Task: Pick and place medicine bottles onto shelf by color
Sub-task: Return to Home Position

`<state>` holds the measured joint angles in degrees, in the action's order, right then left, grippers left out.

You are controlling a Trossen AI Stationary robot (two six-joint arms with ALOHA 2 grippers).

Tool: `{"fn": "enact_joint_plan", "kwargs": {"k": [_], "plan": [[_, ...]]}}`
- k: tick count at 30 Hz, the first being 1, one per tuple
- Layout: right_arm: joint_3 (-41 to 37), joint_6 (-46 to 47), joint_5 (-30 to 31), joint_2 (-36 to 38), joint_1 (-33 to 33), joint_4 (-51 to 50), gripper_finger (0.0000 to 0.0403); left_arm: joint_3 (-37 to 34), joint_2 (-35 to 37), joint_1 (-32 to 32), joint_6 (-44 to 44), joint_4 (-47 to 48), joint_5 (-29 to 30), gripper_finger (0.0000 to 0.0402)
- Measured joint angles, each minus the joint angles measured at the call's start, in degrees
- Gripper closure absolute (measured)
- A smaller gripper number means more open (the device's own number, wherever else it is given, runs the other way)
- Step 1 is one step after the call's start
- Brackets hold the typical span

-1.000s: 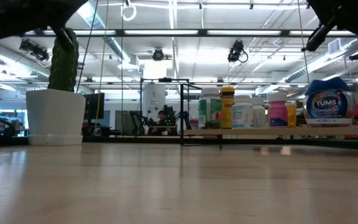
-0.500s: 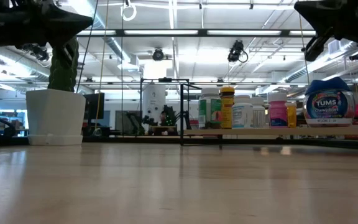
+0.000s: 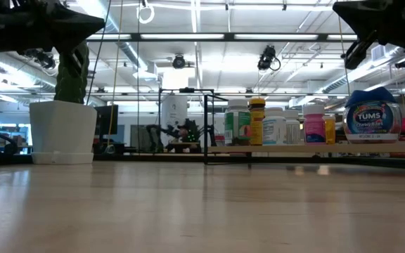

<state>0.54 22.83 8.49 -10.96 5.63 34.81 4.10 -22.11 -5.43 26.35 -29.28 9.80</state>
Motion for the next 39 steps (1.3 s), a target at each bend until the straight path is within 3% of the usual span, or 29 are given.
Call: {"fn": "enact_joint_plan", "kwargs": {"k": [39], "plan": [[0.0,0.0,0.0,0.0,0.0,0.0,0.0393,0.0,0.0,0.0,0.0,0.0,0.0,0.0379]]}}
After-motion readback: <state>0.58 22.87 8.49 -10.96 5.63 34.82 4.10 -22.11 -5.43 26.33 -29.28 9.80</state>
